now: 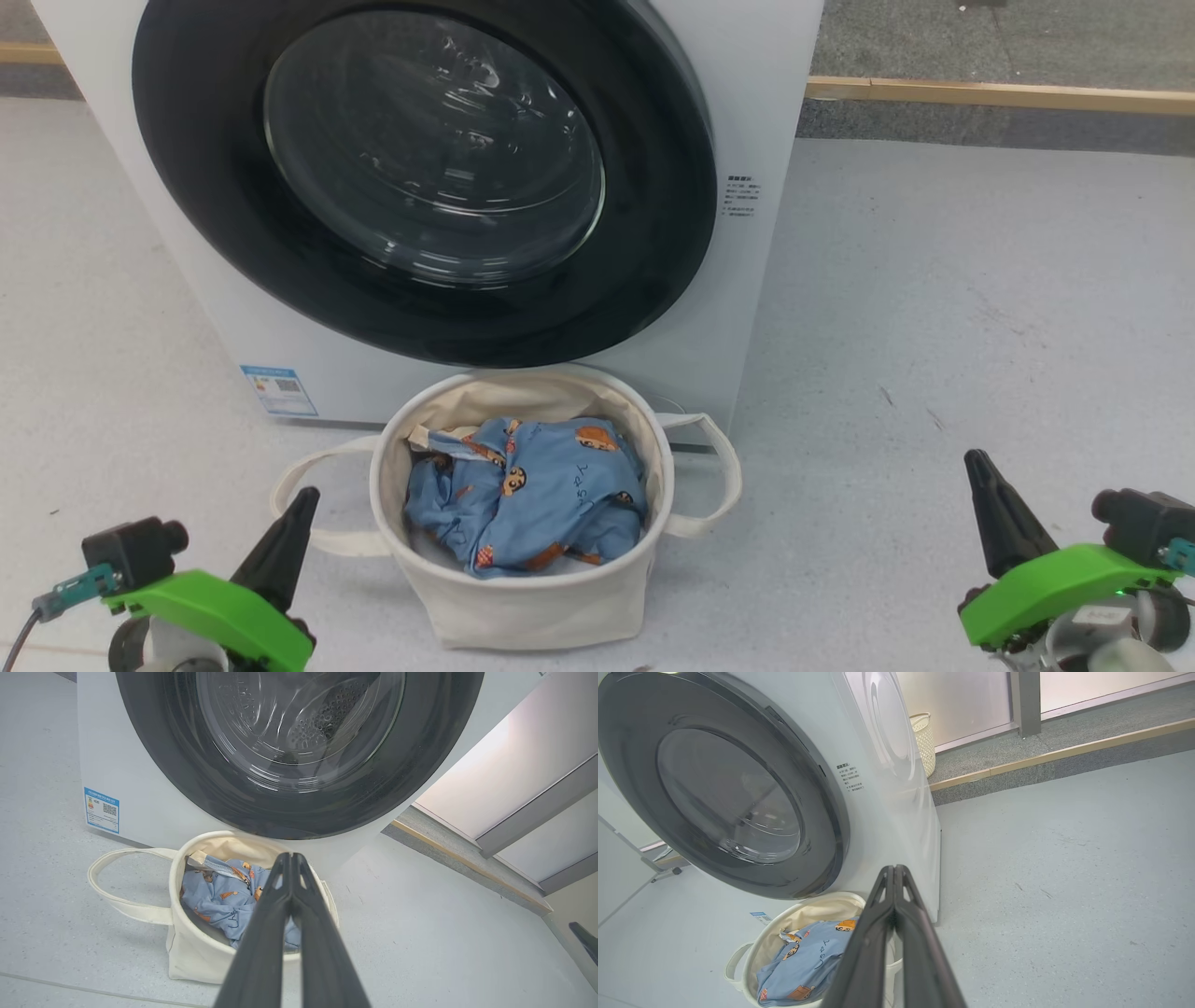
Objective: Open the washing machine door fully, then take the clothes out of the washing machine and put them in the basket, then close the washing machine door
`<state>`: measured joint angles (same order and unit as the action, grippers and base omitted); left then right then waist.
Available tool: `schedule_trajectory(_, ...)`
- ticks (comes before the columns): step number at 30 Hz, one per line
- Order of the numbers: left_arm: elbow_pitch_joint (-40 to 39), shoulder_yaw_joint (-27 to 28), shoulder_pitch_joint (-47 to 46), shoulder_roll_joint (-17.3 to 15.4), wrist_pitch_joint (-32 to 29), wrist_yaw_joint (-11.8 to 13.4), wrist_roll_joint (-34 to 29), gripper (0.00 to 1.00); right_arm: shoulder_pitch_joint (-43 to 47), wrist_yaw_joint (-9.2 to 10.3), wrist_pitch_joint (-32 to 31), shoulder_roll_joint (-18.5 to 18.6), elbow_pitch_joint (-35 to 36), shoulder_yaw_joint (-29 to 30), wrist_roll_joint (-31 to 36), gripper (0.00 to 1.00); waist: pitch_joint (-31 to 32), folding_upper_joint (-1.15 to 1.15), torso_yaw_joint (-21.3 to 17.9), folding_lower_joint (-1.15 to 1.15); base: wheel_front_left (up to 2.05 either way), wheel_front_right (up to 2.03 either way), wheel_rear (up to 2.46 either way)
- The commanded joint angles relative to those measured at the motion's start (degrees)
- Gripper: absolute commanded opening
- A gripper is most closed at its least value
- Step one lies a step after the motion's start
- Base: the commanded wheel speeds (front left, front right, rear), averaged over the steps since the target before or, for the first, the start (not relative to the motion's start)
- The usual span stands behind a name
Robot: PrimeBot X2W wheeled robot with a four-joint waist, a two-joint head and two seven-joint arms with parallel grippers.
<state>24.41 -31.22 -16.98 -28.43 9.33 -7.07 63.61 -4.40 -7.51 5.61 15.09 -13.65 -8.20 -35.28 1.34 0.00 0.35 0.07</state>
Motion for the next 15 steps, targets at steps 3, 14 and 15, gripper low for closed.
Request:
schedule_trajectory(3,-1.91,2.61,-2.89,-0.35,-0.26,-0.04,1.37,0.00,-2.71,0.00,-0.33,0.27,1.73,1.28,-2.20,0.00,-0.14,0.00,-0.01,-0.06,0.00,0.00,0.00)
schedule_trajectory(14,-2.77,5.45,-1.53,1.74,-1.30,-0.08,4.54,0.00,-2.65,0.00,-1.48,-0.95,1.50,2.60,-7.55,0.00,-0.29,0.00,-0.05,-0.07,0.00,0.00,0.00)
schedule_trajectory(15,-2.85,5.71,-1.41,1.94,-1.40,-0.08,4.82,0.00,-2.64,0.00,-1.59,-1.06,1.48,2.72,-8.04,0.00,-0.30,0.00,-0.05,-0.07,0.00,0.00,0.00)
